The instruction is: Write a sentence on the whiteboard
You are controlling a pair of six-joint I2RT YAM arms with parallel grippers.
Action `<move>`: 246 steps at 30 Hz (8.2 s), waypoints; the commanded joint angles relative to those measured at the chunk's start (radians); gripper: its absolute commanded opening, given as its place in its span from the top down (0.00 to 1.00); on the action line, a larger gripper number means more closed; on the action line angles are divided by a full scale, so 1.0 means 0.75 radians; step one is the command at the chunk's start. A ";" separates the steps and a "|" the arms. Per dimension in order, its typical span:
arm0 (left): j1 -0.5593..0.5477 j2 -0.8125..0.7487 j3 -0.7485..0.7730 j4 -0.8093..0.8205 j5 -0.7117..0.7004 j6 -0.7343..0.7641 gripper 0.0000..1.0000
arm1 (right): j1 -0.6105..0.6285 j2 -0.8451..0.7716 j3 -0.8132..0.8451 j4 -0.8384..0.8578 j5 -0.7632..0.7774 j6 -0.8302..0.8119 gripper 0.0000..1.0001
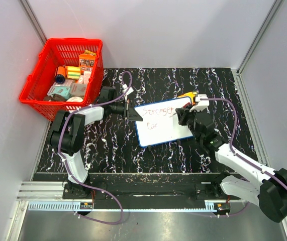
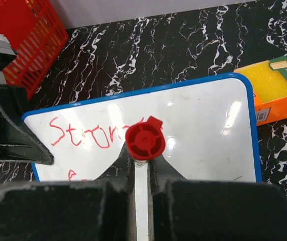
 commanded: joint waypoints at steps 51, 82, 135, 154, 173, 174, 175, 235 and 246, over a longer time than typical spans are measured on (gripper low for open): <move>-0.036 0.072 -0.005 -0.107 -0.359 0.232 1.00 | 0.210 0.142 -0.065 0.264 0.347 -0.163 1.00; -0.043 0.082 0.003 -0.120 -0.367 0.238 1.00 | 0.210 0.101 -0.098 0.125 0.265 -0.116 1.00; -0.047 0.080 0.009 -0.134 -0.379 0.248 1.00 | 0.208 0.079 0.005 0.156 0.500 -0.173 1.00; -0.051 0.084 0.013 -0.146 -0.379 0.252 1.00 | 0.186 0.189 0.052 0.183 0.475 -0.169 1.00; -0.051 0.086 0.015 -0.150 -0.383 0.252 1.00 | 0.186 0.154 0.009 0.054 0.393 -0.081 1.00; -0.051 0.086 0.015 -0.150 -0.383 0.252 1.00 | 0.186 0.152 0.007 0.046 0.389 -0.077 1.00; -0.051 0.086 0.015 -0.150 -0.381 0.252 1.00 | 0.186 0.148 0.003 0.044 0.389 -0.075 1.00; -0.059 0.092 0.023 -0.169 -0.398 0.252 1.00 | 0.098 0.036 -0.008 0.060 0.361 -0.050 1.00; -0.059 0.094 0.023 -0.171 -0.400 0.252 1.00 | 0.098 0.070 0.003 0.089 0.342 -0.050 1.00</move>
